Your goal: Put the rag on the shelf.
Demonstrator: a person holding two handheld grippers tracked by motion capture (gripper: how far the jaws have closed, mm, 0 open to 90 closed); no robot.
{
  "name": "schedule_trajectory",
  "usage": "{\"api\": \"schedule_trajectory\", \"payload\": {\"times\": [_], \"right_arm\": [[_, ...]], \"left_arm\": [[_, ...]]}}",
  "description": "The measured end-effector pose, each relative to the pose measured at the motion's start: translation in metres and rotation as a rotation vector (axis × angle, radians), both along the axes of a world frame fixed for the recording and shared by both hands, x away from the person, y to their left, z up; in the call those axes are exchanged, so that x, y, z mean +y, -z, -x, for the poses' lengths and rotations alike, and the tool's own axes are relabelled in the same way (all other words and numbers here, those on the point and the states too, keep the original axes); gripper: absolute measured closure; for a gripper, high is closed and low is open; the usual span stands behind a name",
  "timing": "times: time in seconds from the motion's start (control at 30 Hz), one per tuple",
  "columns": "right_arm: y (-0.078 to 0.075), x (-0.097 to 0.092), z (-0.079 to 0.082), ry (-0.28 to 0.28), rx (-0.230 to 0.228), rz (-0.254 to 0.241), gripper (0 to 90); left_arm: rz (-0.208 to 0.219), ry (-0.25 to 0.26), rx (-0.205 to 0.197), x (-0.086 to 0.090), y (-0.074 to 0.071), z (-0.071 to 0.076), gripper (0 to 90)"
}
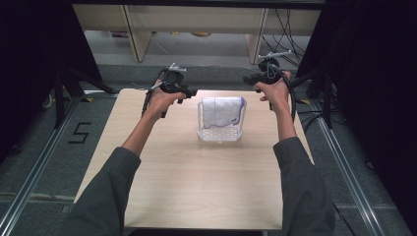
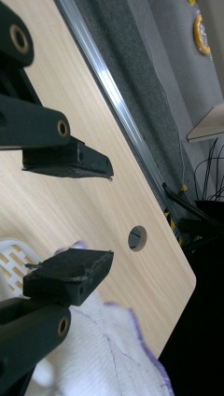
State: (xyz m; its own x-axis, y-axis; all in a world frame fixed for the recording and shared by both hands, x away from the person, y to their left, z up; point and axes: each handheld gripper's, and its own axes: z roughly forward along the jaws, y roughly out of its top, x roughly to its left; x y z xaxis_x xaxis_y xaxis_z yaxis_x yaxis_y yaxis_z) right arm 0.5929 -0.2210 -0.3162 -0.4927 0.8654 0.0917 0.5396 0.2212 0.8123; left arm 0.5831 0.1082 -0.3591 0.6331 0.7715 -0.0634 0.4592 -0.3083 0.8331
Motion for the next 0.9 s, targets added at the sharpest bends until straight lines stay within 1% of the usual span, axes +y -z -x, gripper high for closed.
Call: {"api": "schedule_trajectory", "payload": {"times": [0.03, 0.07, 0.13, 0.17, 0.2, 0.23, 0.27, 0.3, 0.37, 0.4, 0.43, 0.47, 0.5, 0.53, 0.63, 0.67, 0.7, 0.73, 0.77, 0.8, 0.83, 0.87, 0.9], "right_arm": [[-0.001, 0.000, 0.003, 0.006, 0.010, -0.010, 60.0], [0.000, -0.002, 0.003, -0.008, -0.006, 0.001, 60.0], [0.000, -0.002, 0.007, -0.014, -0.007, 0.013, 59.6], [0.001, -0.001, 0.008, -0.007, -0.006, 0.003, 59.4], [0.001, -0.002, 0.009, -0.018, -0.011, 0.003, 59.0], [0.001, -0.003, 0.009, -0.035, -0.024, 0.018, 58.7], [0.001, -0.001, 0.012, -0.019, -0.005, 0.004, 58.7], [0.002, -0.002, 0.012, -0.028, -0.031, 0.014, 58.6], [0.002, -0.001, 0.014, -0.036, -0.015, 0.009, 58.2], [0.002, -0.002, 0.016, -0.034, -0.017, 0.006, 58.2], [0.003, -0.003, 0.017, -0.034, -0.018, 0.018, 58.1], [0.003, -0.003, 0.018, -0.032, -0.013, 0.014, 58.0], [0.004, -0.003, 0.018, -0.036, -0.021, 0.012, 58.0], [0.004, -0.004, 0.020, -0.032, -0.016, 0.010, 58.0], [0.005, -0.006, 0.022, -0.039, -0.018, 0.011, 57.7], [0.006, -0.006, 0.023, -0.043, -0.031, 0.016, 57.7], [0.005, -0.005, 0.026, -0.035, -0.017, 0.010, 57.6], [0.004, -0.006, 0.027, -0.042, -0.028, 0.019, 57.6], [0.005, -0.005, 0.029, -0.023, -0.034, 0.013, 57.4], [0.005, -0.007, 0.030, -0.051, -0.035, 0.027, 57.3], [0.005, -0.007, 0.032, -0.043, -0.031, 0.027, 57.1], [0.006, -0.008, 0.032, -0.057, -0.049, 0.033, 56.9], [0.005, -0.007, 0.034, -0.046, -0.034, 0.031, 56.9]], "left_arm": [[-0.003, 0.000, -0.001, 0.001, 0.000, 0.001, 51.1], [-0.010, 0.004, -0.004, 0.003, 0.000, 0.003, 50.9], [-0.001, 0.007, -0.005, 0.005, 0.000, 0.006, 49.9], [0.001, 0.009, -0.005, 0.006, 0.001, 0.008, 49.7], [-0.006, 0.016, -0.004, 0.007, 0.001, 0.009, 49.2], [-0.010, 0.019, -0.005, 0.007, 0.001, 0.011, 48.7], [-0.015, 0.026, -0.006, 0.007, 0.001, 0.012, 48.4], [-0.016, 0.025, -0.004, 0.008, 0.001, 0.014, 47.8], [-0.022, 0.035, -0.012, 0.009, 0.001, 0.019, 47.6], [-0.021, 0.039, -0.015, 0.009, 0.001, 0.021, 47.6], [-0.024, 0.044, -0.020, 0.009, 0.000, 0.024, 47.4], [-0.021, 0.046, -0.023, 0.009, 0.000, 0.026, 47.2], [-0.020, 0.051, -0.023, 0.010, 0.000, 0.028, 47.0], [-0.017, 0.059, -0.023, 0.010, 0.000, 0.030, 46.8], [-0.029, 0.066, -0.024, 0.010, 0.000, 0.035, 45.2], [-0.028, 0.065, -0.027, 0.010, 0.000, 0.036, 44.8], [-0.026, 0.064, -0.026, 0.010, 0.000, 0.038, 44.5], [-0.028, 0.066, -0.025, 0.010, 0.001, 0.039, 43.9], [-0.033, 0.069, -0.022, 0.010, 0.002, 0.040, 43.2], [-0.037, 0.069, -0.021, 0.010, 0.003, 0.041, 42.6], [-0.037, 0.069, -0.021, 0.010, 0.003, 0.041, 41.7], [-0.040, 0.073, -0.020, 0.011, 0.004, 0.043, 40.5], [-0.034, 0.071, -0.018, 0.011, 0.004, 0.044, 39.7]]}}
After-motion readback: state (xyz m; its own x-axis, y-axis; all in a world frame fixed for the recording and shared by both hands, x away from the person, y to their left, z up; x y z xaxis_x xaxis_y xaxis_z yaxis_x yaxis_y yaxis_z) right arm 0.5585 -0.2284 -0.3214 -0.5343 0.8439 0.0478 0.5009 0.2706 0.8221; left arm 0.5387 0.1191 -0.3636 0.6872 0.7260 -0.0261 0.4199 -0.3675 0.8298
